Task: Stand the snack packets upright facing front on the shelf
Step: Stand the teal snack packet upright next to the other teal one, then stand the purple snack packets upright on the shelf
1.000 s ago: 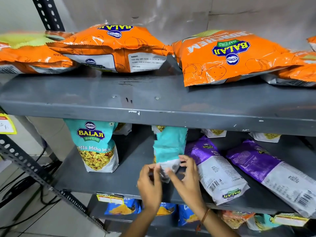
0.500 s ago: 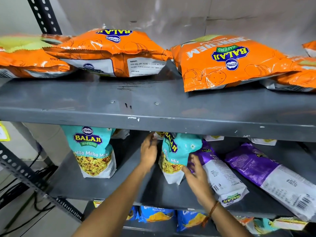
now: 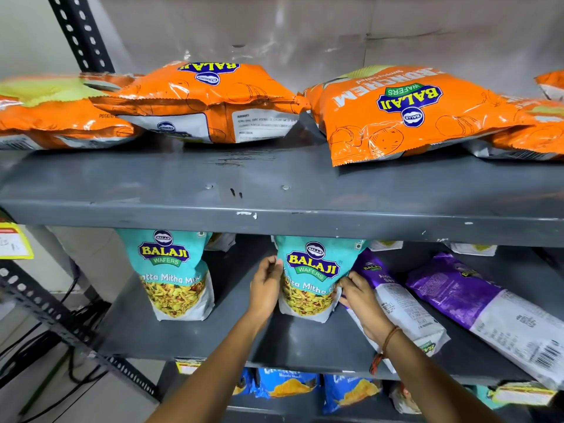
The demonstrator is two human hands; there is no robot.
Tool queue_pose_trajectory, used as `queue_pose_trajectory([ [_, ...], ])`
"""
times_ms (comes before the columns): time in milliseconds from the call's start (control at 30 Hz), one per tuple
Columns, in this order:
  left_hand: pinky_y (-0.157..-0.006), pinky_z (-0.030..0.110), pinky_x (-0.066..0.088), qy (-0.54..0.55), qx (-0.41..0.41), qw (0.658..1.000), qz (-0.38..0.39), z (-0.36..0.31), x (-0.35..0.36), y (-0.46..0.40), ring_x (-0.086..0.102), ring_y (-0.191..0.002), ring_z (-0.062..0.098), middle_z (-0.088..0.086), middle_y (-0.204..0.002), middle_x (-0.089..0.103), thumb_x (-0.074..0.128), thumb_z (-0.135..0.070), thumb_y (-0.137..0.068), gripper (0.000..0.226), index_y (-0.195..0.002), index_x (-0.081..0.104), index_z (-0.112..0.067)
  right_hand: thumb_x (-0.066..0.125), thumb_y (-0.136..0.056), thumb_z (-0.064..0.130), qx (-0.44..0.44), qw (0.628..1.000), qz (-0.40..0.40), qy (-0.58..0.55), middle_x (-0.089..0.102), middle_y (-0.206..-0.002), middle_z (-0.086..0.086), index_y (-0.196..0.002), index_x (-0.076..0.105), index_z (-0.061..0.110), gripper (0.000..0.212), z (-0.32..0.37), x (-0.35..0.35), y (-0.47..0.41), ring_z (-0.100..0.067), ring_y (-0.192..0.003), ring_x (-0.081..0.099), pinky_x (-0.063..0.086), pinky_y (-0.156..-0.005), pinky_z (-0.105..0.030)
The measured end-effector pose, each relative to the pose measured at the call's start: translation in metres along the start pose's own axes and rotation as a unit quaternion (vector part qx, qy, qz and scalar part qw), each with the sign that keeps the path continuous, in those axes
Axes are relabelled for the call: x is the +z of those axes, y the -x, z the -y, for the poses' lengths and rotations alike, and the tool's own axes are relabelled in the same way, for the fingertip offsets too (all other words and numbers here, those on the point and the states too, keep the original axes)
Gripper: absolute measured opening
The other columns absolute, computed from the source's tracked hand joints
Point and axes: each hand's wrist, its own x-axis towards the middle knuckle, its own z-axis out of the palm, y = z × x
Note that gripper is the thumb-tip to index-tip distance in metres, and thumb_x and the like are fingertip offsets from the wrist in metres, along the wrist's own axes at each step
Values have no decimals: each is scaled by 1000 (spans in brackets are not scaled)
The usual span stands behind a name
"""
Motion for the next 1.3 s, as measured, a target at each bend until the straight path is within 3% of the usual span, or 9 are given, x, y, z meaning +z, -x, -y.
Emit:
queue_pose_trajectory([
  [233,-79,25,48,5,0,1000,-18,4,-19,17,63,-95,14,8,-111,69,49,-18,-98,12,-104,59,-15,47,-96,22,30,999,34,-1,76,-95,16,-84,71,35,31,7,16,12,-12,-105,67,49,-104,-47],
  [400,-99,41,48,-2,-4,996,-87,-6,-13,36,60,-113,25,14,-127,61,56,-20,-95,31,-123,55,-6,55,-93,16,-12,999,47,25,68,-122,2,-116,64,27,27,24,4,32,-14,-117,61,46,-106,-37],
  [567,-78,24,47,57,23,983,-172,1,23,84,59,-83,18,13,-104,62,64,-12,-89,14,-99,56,-14,53,-89,-11,-81,994,-64,25,71,-97,8,-118,61,2,33,33,-52,49,10,-80,66,50,-79,-16],
  [700,-72,14,47,63,15,988,-143,19,67,119,56,-76,20,0,-79,62,64,-7,-87,20,-79,55,-23,49,-90,-13,-53,983,-173,19,69,-104,-17,-112,63,-7,27,17,-119,56,-10,-87,65,50,-82,-22],
  [767,-72,11,47,85,-40,989,-116,26,88,126,57,-75,18,-4,-78,62,65,-5,-87,21,-79,57,-23,53,-89,-9,-17,978,-199,53,73,-94,-13,-108,66,-7,23,1,-146,53,-15,-84,62,47,-77,-23],
  [867,-94,41,49,98,-179,978,-37,41,117,116,57,-87,23,3,-85,64,65,-7,-88,7,-89,59,-11,50,-89,-16,55,988,-129,67,67,-61,5,-112,61,-15,25,-22,-172,39,-5,-58,59,43,-61,-11],
  [1000,-100,53,48,89,-239,965,-57,56,140,92,63,-98,32,18,-98,69,67,-14,-86,9,-79,65,-9,52,-93,-2,98,992,-13,78,57,-78,-11,-83,66,3,19,-34,-179,16,-15,-65,53,40,-59,-27],
  [1167,-77,33,49,11,-211,963,-167,75,159,74,68,-81,35,11,-66,68,78,-21,-75,29,-53,60,-15,58,-90,1,62,997,-1,56,64,-77,-12,-74,69,7,21,-44,-174,-10,-18,-72,53,39,-59,-29],
  [1300,-70,32,45,-47,-195,954,-224,82,166,72,66,-74,35,4,-56,62,79,-28,-73,39,-47,53,-15,60,-87,-3,4,994,-20,109,72,-68,5,-70,74,16,29,-50,-176,-20,2,-63,60,48,-65,-18],
])
